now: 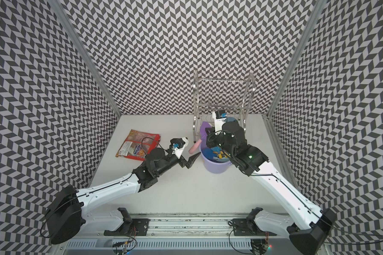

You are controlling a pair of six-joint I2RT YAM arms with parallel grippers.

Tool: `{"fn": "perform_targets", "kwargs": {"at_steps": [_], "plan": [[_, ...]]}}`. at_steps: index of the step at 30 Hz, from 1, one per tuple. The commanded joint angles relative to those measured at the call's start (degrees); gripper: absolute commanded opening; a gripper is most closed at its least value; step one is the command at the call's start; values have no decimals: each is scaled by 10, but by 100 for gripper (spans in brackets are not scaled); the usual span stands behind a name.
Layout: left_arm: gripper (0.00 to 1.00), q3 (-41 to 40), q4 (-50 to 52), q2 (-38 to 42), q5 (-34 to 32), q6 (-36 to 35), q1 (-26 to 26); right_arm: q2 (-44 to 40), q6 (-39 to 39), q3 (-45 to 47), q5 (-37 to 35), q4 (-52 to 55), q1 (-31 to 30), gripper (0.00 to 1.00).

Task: Organize the gardening tools
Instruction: Pick up the gardening tool from the center of the board, then place the gardening tool in the container.

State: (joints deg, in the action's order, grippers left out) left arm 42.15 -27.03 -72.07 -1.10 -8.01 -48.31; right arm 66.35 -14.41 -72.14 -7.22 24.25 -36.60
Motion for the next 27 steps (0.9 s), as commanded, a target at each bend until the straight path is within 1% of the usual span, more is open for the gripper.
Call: {"fn": "perform_targets", "kwargs": {"at_steps": [1,7,10,13,16,19,23,27], "plan": [[100,-7,-42,32,-27,25,-1,-8,31,-32,-85,-18,1,0],[100,-27,-51,62,-81,60,12,-6,55,-31,-228,-4,1,0],[100,-35,-50,75,-102,86,29,2,57,-21,-263,7,1,0],[100,-44,-50,84,-106,122,54,2,57,-9,-259,9,1,0],[100,-52,-45,91,-114,155,80,-2,49,15,-234,4,0,0],[100,-61,-40,99,-126,177,101,-6,36,58,-211,-20,-7,0],[100,-70,-39,107,-130,186,111,3,31,95,-235,-45,-24,0],[100,-74,-33,112,-140,188,116,24,19,101,-253,-40,-41,0]]}}
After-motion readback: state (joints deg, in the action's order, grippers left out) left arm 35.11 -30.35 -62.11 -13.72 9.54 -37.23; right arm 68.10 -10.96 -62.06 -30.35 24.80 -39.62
